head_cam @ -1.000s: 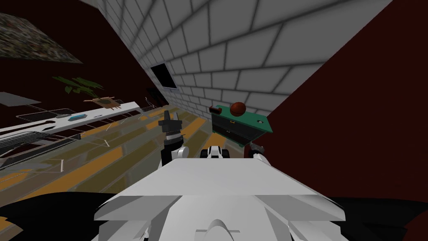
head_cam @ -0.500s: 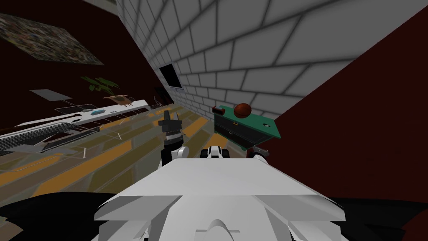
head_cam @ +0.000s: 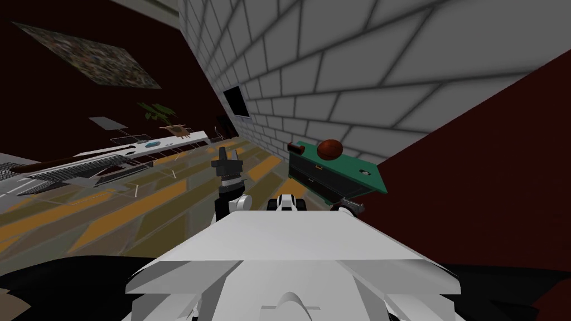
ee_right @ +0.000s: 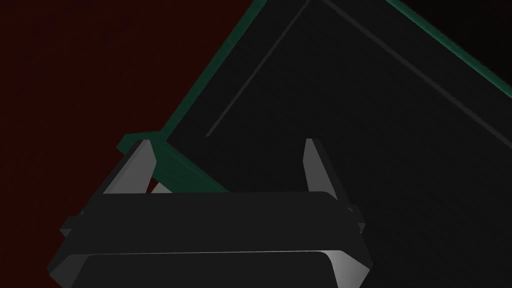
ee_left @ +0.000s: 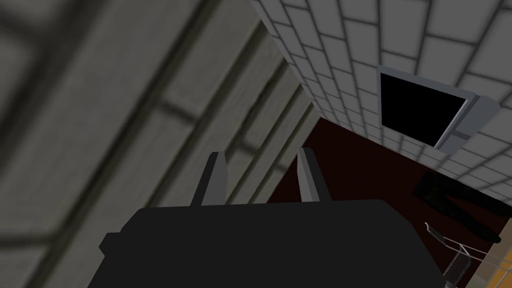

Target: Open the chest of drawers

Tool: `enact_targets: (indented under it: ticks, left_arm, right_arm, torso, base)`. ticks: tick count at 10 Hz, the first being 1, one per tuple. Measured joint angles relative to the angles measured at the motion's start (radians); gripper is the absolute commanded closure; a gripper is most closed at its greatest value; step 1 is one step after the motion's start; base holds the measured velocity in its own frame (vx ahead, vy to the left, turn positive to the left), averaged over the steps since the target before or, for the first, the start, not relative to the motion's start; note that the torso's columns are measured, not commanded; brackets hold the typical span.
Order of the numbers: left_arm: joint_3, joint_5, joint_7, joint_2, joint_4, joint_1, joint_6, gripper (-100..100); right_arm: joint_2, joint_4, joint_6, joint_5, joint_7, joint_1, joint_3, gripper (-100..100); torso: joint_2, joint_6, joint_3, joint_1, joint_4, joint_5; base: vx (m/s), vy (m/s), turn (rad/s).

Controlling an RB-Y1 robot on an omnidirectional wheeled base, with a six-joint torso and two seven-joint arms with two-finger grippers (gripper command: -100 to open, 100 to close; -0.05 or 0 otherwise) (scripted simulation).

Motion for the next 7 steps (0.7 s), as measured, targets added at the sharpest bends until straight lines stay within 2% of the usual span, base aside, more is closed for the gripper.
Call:
enact_targets:
  ticks: [2, 3, 6, 7]
  left_arm:
    - [0.000, 0.000, 0.000, 0.000, 0.000, 0.000, 0.000, 0]
    - [0.000, 0.000, 0.000, 0.000, 0.000, 0.000, 0.000, 0]
    - [0.000, 0.000, 0.000, 0.000, 0.000, 0.000, 0.000, 0]
    - [0.000, 0.000, 0.000, 0.000, 0.000, 0.000, 0.000, 0]
  right_arm:
    - [0.001, 0.057, 0.053, 0.060, 0.003, -0.016, -0.004, -100]
    - [0.002, 0.066, 0.068, 0.083, 0.005, -0.017, -0.003, -100]
    - [0.006, 0.155, 0.144, 0.176, 0.005, -0.042, -0.006, -100]
    - [0.008, 0.171, 0.171, 0.208, 0.006, -0.042, -0.005, -100]
  torso:
    - [0.000, 0.000, 0.000, -0.001, 0.000, 0.000]
    - [0.002, 0.000, 0.001, 0.000, 0.000, 0.000]
    - [0.000, -0.001, 0.000, 0.001, 0.000, 0.000]
    - [0.000, 0.000, 0.000, 0.000, 0.000, 0.000]
  base:
    - [0.033, -0.011, 0.053]
    - [0.035, -0.006, 0.205]
    - [0.042, -0.005, 0.167]
    - [0.044, -0.010, 0.215]
